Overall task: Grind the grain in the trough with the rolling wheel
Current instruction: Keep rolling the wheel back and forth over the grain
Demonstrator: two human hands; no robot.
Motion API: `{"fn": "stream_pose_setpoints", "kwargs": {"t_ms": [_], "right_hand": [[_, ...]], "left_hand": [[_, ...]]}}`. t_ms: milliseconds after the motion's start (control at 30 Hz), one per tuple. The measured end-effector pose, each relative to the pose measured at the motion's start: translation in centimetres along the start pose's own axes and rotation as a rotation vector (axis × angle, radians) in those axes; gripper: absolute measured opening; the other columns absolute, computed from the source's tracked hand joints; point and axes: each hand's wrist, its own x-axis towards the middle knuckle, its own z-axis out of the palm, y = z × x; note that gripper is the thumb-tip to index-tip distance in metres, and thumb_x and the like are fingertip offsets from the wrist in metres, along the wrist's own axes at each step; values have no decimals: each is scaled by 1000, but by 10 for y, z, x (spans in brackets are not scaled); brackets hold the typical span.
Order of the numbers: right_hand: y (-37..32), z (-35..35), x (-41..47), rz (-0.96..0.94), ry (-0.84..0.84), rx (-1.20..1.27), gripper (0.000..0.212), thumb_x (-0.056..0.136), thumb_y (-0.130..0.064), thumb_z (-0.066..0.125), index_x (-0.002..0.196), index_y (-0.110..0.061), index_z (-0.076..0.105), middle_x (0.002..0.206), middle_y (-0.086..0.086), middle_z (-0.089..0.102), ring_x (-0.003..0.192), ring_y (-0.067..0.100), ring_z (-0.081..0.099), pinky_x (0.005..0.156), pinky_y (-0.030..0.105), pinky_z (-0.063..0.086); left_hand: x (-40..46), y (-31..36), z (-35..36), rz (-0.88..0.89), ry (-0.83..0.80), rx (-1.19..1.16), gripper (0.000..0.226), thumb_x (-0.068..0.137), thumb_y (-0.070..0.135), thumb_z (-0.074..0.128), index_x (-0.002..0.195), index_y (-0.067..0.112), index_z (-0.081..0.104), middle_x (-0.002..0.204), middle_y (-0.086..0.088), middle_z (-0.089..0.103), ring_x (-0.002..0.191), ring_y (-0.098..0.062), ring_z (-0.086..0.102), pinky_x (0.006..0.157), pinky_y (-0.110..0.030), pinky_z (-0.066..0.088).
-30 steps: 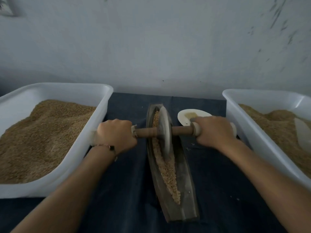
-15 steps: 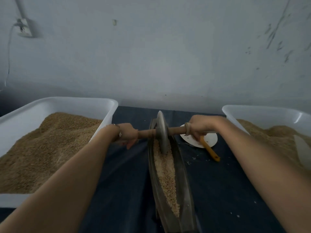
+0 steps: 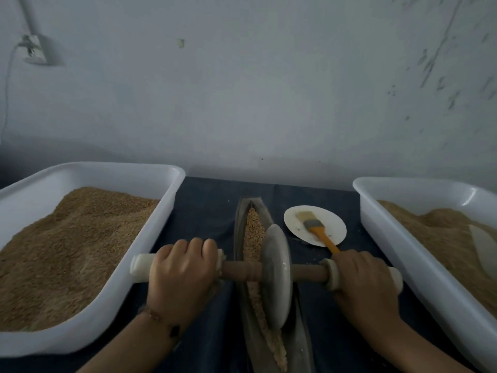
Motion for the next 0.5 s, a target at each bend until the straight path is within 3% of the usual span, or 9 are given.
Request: {"fn": "stream_pose_setpoints", "kwargs": {"t_ms": [67, 133, 200, 267, 367, 433, 500], "right_hand": [[2, 9, 18, 26, -97, -7, 37, 46, -11, 85, 69, -18, 57, 61, -1, 56, 51, 20, 51, 47, 31, 37], [9, 15, 42, 89, -322, -90, 29, 65, -29, 72, 90, -24, 58, 76, -4, 65, 66, 18, 60, 57, 31, 45], [17, 21, 68, 107, -511, -59, 30, 72, -37, 54, 101, -35, 54, 87, -6, 67, 78, 18, 62, 64, 31, 45], [20, 26, 101, 91, -656, -50, 18, 70, -36, 48, 85, -33, 56, 81, -8, 63, 72, 15, 58, 60, 30, 41], [16, 25, 143, 123, -857, -21, 8, 65, -25, 51, 71, -28, 56, 71, -7, 60, 63, 11, 55, 52, 27, 37], [15, 26, 152, 148, -911, 0, 13, 64, -18, 52, 72, -26, 58, 72, -3, 61, 63, 13, 57, 50, 27, 37], [12, 24, 148, 133, -859, -24, 8, 67, -21, 52, 73, -26, 56, 72, -4, 59, 64, 13, 56, 50, 27, 36]], "left_hand": [[8, -3, 12, -13, -66, -99, 19, 60, 13, 60, 50, 14, 44, 43, -2, 42, 35, -19, 38, 41, -24, 32], [23, -7, 23, -44, -257, -148, 27, 53, 20, 72, 52, 16, 46, 44, 0, 46, 37, -18, 43, 43, -23, 34], [39, -14, 38, -123, -461, -55, 22, 68, 35, 65, 65, 23, 47, 59, 7, 53, 52, -13, 52, 51, -23, 36], [52, -22, 54, -228, -621, -68, 16, 80, 39, 51, 70, 27, 49, 67, 11, 54, 61, -9, 53, 54, -24, 37], [65, -31, 68, -360, -789, -212, 17, 82, 37, 49, 73, 26, 56, 71, 8, 60, 64, -9, 55, 52, -24, 36], [65, -30, 70, -413, -809, -240, 18, 81, 39, 49, 73, 25, 57, 71, 7, 60, 62, -9, 55, 50, -23, 34], [57, -28, 65, -434, -741, -203, 19, 81, 41, 49, 70, 26, 55, 66, 9, 57, 57, -8, 51, 48, -23, 31]]}}
